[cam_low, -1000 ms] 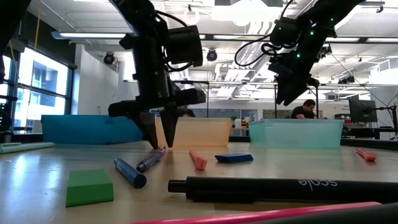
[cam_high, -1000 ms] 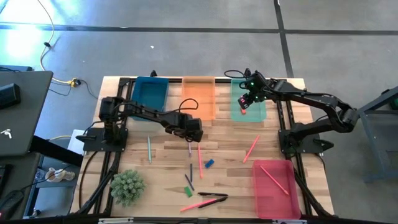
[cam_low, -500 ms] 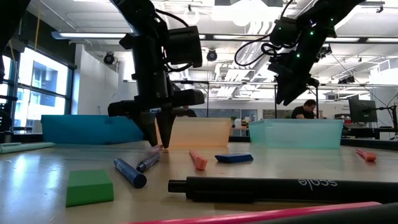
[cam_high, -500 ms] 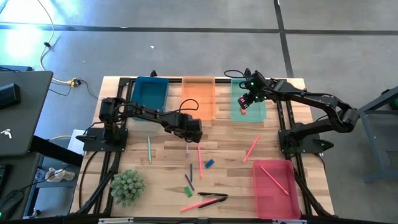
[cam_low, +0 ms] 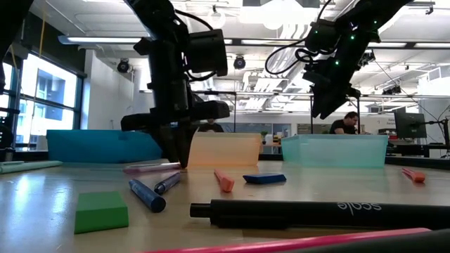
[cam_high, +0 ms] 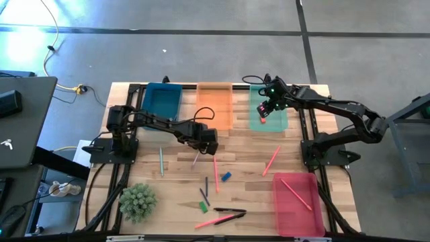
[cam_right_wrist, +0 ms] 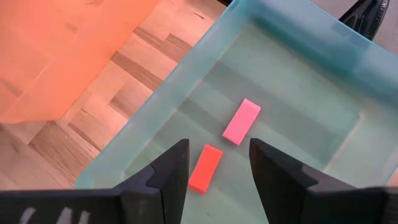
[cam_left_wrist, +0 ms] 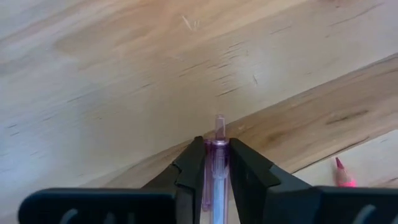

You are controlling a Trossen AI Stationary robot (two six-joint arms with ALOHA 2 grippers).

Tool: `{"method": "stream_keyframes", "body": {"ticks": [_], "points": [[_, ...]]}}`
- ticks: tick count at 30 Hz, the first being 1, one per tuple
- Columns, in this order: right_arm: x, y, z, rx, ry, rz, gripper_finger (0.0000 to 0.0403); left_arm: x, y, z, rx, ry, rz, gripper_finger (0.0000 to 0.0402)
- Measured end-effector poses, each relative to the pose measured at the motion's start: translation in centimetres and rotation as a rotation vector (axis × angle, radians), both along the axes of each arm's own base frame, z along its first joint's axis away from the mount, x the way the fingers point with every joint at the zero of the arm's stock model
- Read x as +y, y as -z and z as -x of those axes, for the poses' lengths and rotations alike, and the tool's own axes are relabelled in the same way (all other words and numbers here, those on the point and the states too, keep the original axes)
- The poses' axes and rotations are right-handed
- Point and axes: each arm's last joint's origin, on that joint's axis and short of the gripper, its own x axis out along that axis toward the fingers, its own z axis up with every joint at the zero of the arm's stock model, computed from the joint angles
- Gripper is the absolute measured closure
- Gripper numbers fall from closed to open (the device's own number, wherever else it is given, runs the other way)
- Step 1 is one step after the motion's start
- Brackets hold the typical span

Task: Sort crayons/erasers/pens/pencils in bins
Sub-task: Put the violet ballpen into the orange bin

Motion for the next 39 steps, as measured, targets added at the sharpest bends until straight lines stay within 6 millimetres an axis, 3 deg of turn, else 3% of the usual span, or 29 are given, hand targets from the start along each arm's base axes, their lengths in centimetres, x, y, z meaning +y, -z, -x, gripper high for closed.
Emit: {"method": "stream_keyframes", "body": {"ticks": [8, 16, 23, 28, 33, 39], "points": [[0.0, 0.0, 0.0, 0.000, 0.000, 0.000, 0.0242, -0.5, -2.2, 0.3, -0.071, 0.033, 0.039, 0.0349], [0.0, 0.0, 0.0, 0.000, 0.000, -0.001, 0.0242, 0.7, -5.6, 0.8, -0.196, 0.026, -0.040, 0.0349], [0.0, 0.0, 0.0, 0.000, -0.001, -0.001, 0.0242, 3.7, -10.3, 1.5, -0.424, -0.006, -0.207, 0.0348], [0.0, 0.0, 0.0, -0.001, 0.000, -0.001, 0.0242, 6.9, -13.0, 2.4, -0.532, -0.032, -0.400, 0.0348], [0.0, 0.0, 0.0, -0.006, 0.009, -0.004, 0.0242, 10.8, -13.9, 3.8, -0.545, -0.067, -0.518, 0.0348], [-0.2, -0.2, -0.3, -0.052, 0.031, 0.011, 0.0242, 14.4, -13.3, 5.0, -0.500, -0.101, -0.578, 0.0348]]}}
